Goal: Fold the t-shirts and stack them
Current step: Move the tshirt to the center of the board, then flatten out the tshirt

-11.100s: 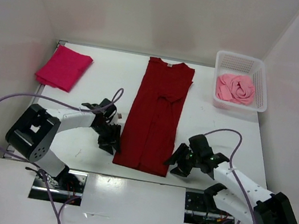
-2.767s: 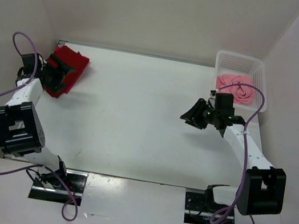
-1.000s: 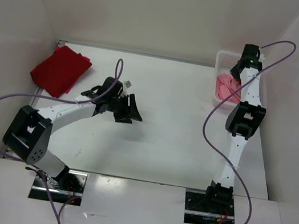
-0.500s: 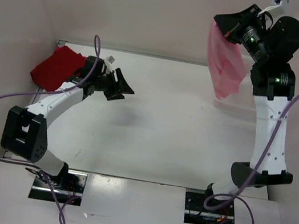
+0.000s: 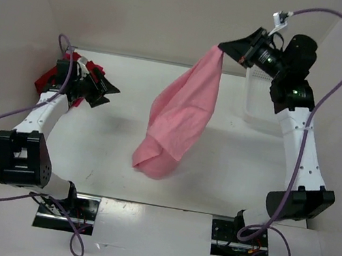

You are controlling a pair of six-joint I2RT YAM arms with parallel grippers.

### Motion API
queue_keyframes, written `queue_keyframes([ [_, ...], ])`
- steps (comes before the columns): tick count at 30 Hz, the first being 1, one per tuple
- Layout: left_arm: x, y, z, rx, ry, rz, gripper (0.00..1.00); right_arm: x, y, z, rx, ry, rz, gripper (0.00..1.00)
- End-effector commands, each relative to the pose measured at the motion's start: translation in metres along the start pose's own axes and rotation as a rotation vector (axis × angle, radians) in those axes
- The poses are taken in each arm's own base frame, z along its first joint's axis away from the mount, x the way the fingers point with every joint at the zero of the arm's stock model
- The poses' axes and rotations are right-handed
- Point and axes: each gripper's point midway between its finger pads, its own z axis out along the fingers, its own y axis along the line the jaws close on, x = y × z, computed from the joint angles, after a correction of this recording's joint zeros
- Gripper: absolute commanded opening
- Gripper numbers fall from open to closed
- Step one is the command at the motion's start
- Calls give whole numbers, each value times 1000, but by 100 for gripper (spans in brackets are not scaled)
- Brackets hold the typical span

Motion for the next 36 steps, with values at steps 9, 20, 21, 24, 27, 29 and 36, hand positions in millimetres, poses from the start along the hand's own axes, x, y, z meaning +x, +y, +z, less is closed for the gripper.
queue_keyframes([
  [9, 101, 45, 37, -187, 225, 173, 77, 153, -276, -44, 516, 194, 258, 0],
  [20, 200, 88, 84, -329, 525, 241, 64, 145, -262, -52, 545, 173, 209, 0],
  [21, 202, 92, 84, -337, 532, 237, 58, 145, -262, -52, 545, 173, 209, 0],
  [24, 206, 92, 85, -336, 535, 236, 34, 145, -262, -52, 545, 173, 209, 0],
  [27, 200, 80, 89, -300, 511, 226, 8, 140, -252, -52, 526, 162, 205, 0],
  [29, 191, 63, 90, -274, 488, 238, 0, 139, -247, -52, 513, 162, 201, 0],
  [36, 77, -50, 37, -144, 200, 342, 0, 112, -203, -49, 423, 143, 176, 0],
])
